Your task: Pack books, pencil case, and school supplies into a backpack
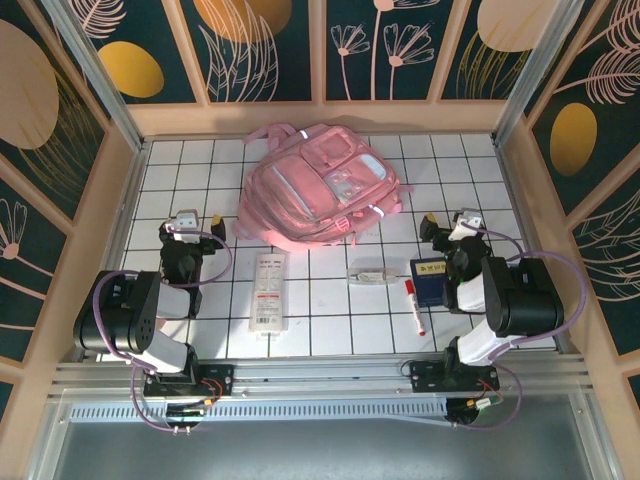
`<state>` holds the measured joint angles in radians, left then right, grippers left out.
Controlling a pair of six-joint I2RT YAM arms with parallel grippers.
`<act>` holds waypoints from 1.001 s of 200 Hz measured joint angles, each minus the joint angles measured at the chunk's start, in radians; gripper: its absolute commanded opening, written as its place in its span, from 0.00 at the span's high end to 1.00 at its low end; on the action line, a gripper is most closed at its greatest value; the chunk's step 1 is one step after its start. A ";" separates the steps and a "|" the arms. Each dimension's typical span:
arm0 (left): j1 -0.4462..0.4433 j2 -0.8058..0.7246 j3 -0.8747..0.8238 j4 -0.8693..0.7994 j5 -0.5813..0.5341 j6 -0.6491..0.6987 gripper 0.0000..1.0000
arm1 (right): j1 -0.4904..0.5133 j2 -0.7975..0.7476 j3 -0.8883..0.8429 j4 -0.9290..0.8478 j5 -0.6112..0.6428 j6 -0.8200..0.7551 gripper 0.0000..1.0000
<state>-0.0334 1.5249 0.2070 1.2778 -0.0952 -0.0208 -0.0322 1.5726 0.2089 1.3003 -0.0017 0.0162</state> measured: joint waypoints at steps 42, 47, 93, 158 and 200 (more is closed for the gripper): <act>0.009 0.000 0.007 -0.004 0.000 -0.008 0.01 | 0.000 0.000 0.000 0.000 0.000 0.000 0.01; 0.009 0.000 0.009 -0.005 -0.001 -0.011 0.01 | 0.000 0.000 0.000 0.000 0.000 0.000 0.01; 0.009 0.000 0.019 -0.019 -0.022 -0.019 0.01 | -0.006 -0.023 0.003 -0.042 0.000 0.013 0.01; -0.007 -0.329 0.227 -0.538 -0.034 -0.035 0.01 | 0.031 -0.498 0.153 -0.556 0.119 0.158 0.01; -0.008 -0.500 0.438 -1.012 0.054 -0.159 0.01 | 0.372 -0.530 0.393 -0.975 0.345 0.326 0.01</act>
<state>-0.0414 1.0252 0.6445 0.2653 -0.0414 -0.1795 0.3397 1.0424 0.6022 0.3256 0.3431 0.3420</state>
